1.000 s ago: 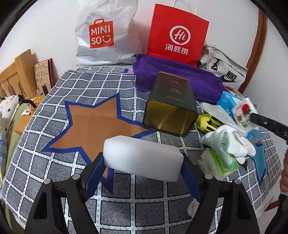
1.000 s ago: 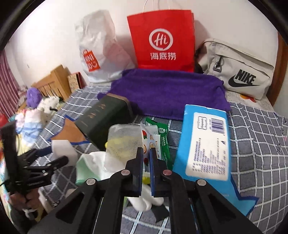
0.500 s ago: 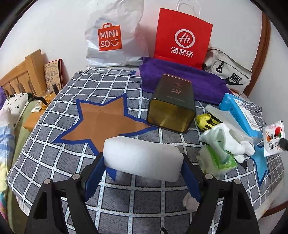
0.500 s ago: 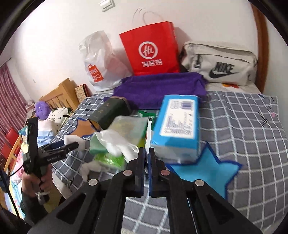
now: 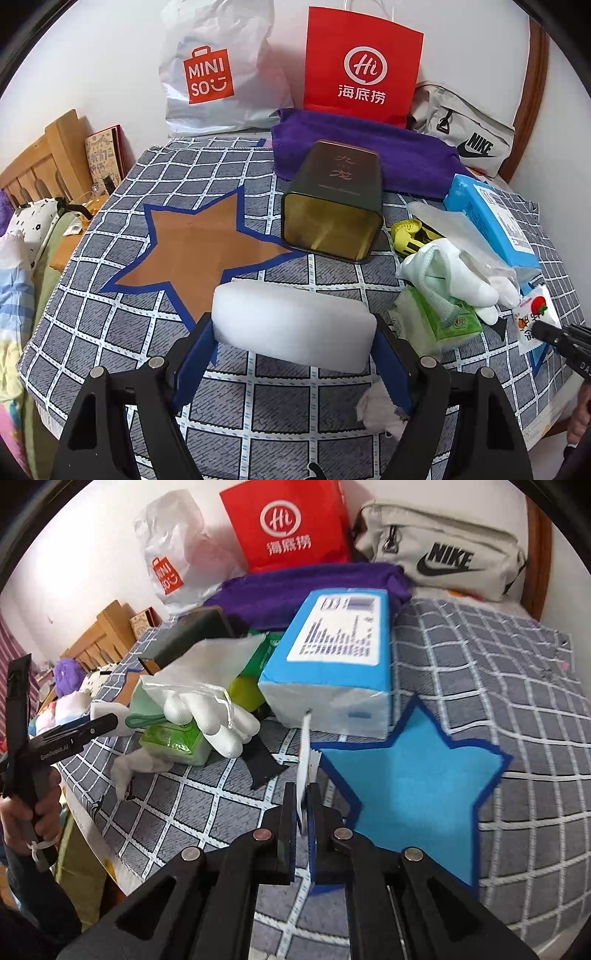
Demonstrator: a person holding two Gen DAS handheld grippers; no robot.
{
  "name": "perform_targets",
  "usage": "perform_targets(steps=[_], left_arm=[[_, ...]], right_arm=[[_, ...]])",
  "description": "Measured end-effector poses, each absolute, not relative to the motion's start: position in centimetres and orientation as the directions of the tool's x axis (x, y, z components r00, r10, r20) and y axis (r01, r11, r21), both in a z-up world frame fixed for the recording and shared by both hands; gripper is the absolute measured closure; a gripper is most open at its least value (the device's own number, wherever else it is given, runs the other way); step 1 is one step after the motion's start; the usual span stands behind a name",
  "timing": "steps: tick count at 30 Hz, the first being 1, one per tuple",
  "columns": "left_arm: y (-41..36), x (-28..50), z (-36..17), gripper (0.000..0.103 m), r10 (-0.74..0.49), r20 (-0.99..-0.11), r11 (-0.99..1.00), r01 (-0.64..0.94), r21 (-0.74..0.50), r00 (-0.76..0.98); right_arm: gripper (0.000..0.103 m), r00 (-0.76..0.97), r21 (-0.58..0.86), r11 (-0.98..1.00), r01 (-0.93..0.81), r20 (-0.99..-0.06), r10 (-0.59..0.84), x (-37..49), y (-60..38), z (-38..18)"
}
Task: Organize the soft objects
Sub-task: 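Carry the foam block and sachet in both tools over the purple towel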
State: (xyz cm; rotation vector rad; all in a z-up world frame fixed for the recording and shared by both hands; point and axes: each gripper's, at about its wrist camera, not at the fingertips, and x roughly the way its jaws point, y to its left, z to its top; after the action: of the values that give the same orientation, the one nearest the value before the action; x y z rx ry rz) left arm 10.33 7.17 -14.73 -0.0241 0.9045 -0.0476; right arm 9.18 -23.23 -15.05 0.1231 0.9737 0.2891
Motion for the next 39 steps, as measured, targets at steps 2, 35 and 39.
perform_targets(steps=[2, 35, 39], left_arm=[[7.1, 10.5, -14.7, 0.024, -0.054, -0.783, 0.999, 0.034, -0.042, 0.62], [6.6, 15.5, -7.5, 0.025, -0.041, -0.734, 0.999, 0.015, -0.042, 0.678], [6.3, 17.2, -6.7, 0.025, -0.03, -0.734, 0.999, 0.006, -0.035, 0.678]], right_arm=[[0.099, 0.527, 0.231, 0.953, -0.197, -0.794, 0.301, 9.4, -23.1, -15.3], [0.1, 0.628, 0.213, 0.952, -0.219, -0.716, 0.305, 14.9, -24.7, -5.6], [0.1, 0.638, 0.204, 0.953, -0.225, -0.708, 0.302, 16.8, -24.5, -4.6]])
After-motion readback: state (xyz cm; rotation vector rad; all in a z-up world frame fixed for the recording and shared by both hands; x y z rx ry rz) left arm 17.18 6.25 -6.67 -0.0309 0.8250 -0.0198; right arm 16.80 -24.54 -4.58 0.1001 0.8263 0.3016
